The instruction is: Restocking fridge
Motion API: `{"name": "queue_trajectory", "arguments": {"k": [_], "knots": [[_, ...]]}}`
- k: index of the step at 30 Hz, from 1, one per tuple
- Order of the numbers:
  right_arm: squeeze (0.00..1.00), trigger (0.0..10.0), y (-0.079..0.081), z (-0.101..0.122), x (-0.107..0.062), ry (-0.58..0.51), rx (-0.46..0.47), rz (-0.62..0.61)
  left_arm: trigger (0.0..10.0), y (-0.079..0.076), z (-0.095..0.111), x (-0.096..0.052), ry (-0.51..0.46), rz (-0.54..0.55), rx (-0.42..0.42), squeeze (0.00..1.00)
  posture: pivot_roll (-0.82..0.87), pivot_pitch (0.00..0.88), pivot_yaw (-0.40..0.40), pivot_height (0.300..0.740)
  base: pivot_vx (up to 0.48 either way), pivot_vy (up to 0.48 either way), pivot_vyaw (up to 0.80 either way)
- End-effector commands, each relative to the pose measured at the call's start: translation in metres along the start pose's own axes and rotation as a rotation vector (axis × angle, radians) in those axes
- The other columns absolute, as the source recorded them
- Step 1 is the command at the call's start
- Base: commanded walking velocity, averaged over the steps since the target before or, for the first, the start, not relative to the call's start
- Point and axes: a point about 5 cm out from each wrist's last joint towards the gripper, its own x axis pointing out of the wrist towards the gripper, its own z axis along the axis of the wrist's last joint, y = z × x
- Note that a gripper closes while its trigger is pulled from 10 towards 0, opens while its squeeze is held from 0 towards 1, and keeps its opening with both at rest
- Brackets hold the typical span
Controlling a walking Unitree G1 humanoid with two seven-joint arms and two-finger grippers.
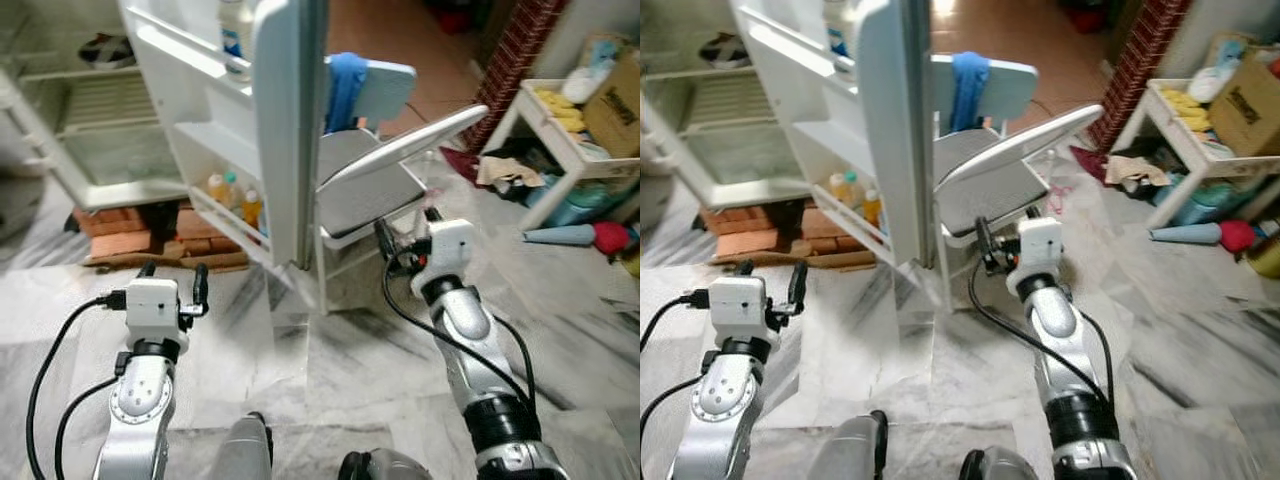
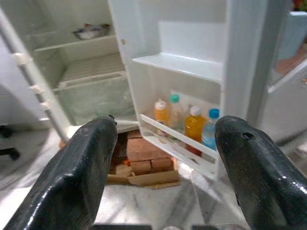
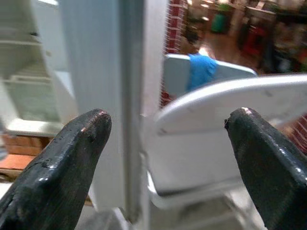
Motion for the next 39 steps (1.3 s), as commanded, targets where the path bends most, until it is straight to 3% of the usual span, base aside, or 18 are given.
{"name": "queue_trajectory", "arguments": {"k": [1,24,32,37,39], "knots": [[0.00,10.0,-0.002,0.001,0.002,-0.003,-0.012,-0.003,10.0,0.001,-0.002,0.001,0.003,-0.008,-0.001,0.00,0.12,0.088,-0.041,0.740,0.480,0.000,0.56],[0.00,10.0,0.006,0.002,0.004,-0.013,-0.043,0.036,10.0,0.000,-0.005,0.003,0.018,0.012,0.000,0.00,0.12,0.101,-0.034,0.740,0.460,0.000,0.12],[0.00,10.0,0.006,0.002,0.004,-0.013,-0.038,0.033,10.0,0.000,-0.007,0.003,0.030,0.016,-0.001,0.00,0.13,0.101,-0.032,0.740,0.110,0.000,0.76],[0.00,10.0,0.008,0.002,0.007,-0.012,-0.033,0.038,10.0,0.001,-0.008,0.004,0.040,0.016,0.001,0.00,0.13,0.101,-0.031,0.740,0.000,0.000,-0.02],[0.00,10.0,0.008,0.002,0.009,-0.004,-0.035,0.060,10.0,0.004,-0.017,0.001,0.103,0.021,0.016,0.00,0.13,0.102,-0.031,0.740,0.000,0.000,0.00]]}}
